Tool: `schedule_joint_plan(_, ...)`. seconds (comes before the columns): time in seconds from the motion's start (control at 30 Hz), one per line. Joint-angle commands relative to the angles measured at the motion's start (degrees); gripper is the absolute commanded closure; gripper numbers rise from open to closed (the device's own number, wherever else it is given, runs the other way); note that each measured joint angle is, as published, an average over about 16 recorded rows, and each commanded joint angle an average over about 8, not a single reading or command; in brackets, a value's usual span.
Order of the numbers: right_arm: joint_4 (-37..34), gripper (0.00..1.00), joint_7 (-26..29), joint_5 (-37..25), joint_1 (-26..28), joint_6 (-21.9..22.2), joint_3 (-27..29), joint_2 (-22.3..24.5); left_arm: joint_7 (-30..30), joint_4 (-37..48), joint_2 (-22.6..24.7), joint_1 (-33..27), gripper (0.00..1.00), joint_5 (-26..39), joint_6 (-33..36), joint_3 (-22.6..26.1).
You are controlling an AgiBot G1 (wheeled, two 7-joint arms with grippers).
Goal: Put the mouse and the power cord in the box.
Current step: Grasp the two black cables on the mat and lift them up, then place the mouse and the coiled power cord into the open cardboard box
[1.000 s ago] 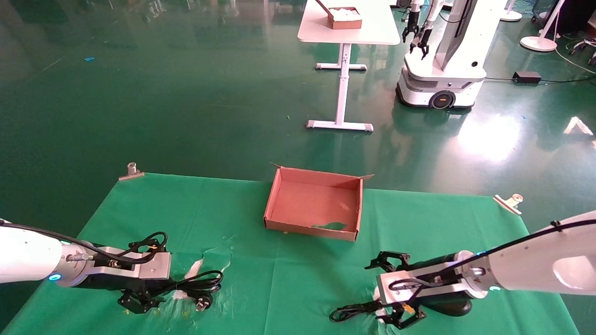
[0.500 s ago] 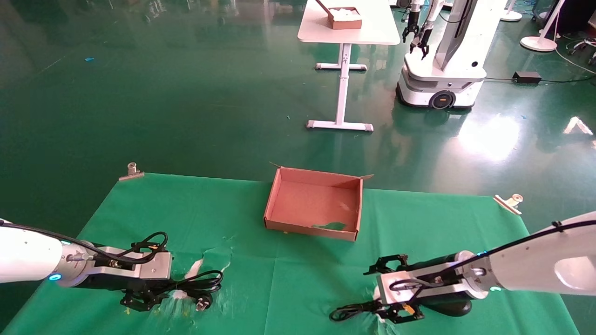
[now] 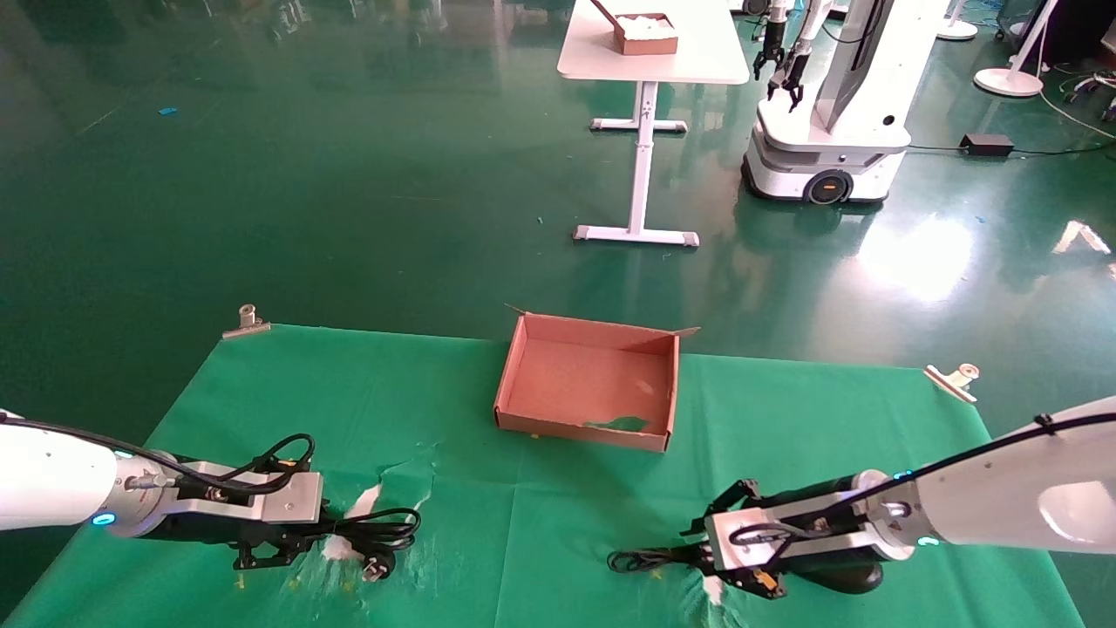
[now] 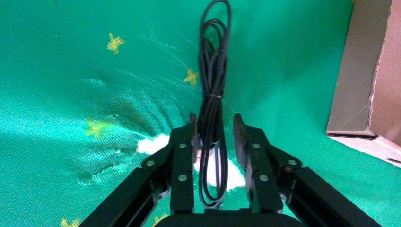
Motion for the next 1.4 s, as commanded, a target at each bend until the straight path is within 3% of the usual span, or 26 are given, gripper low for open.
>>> schedule_joint_plan(0.03, 0.0, 1.0, 0.0, 0.0, 0.0, 0.0, 0.0, 0.0, 0.0, 0.0, 0.0, 0.0, 1.0, 0.0, 0.0, 0.0)
schedule_joint_plan(0.27, 0.0, 1.0, 0.1, 0.4, 0.1, -0.2, 0.3, 0.2, -0.2, 0.0, -0.3, -0.3, 1.0, -0.4, 0.4, -0.2)
schedule_joint_plan(0.47, -0.2, 1.0, 1.5, 5.0, 1.5, -2.0, 3.4, 3.1, -1.6, 0.7, -2.8, -2.8, 1.0, -1.7, 4.0, -1.1)
schedule_joint_plan(0.6, 0.5, 1.0, 3.0, 9.2, 4.4, -3.8, 6.4, 7.1, -7.0, 3.2, -5.3, -7.2, 1.0, -4.8, 8.3, -3.3)
schedule_joint_plan(0.77, 3.3, 1.0, 5.8, 12.2, 10.1, -3.8, 8.7, 11.1, -18.5, 7.4, -5.5, -13.7, 1.0, -10.0, 12.0, -6.9)
schedule_joint_plan(0.9, 5.8, 1.0, 8.6, 13.5, 13.6, -0.5, 9.8, 9.7, -26.9, 9.0, -2.5, -17.9, 1.0, -13.8, 10.6, -9.5)
schedule_joint_plan(1.03, 6.1, 1.0, 10.2, 14.6, 14.1, 4.1, 10.5, 4.3, -32.1, 8.6, 1.1, -21.3, 1.0, -16.7, 6.9, -11.5)
schedule_joint_plan(1.2, 3.1, 1.0, 8.9, 15.1, 11.5, 11.2, 10.8, -3.1, -34.7, 7.5, 3.5, -24.0, 1.0, -18.1, 3.2, -12.4)
schedule_joint_plan(1.4, -0.7, 1.0, 7.4, 14.9, 6.4, 23.8, 10.7, -8.8, -34.4, 6.8, 2.6, -24.4, 1.0, -17.2, 4.5, -11.8)
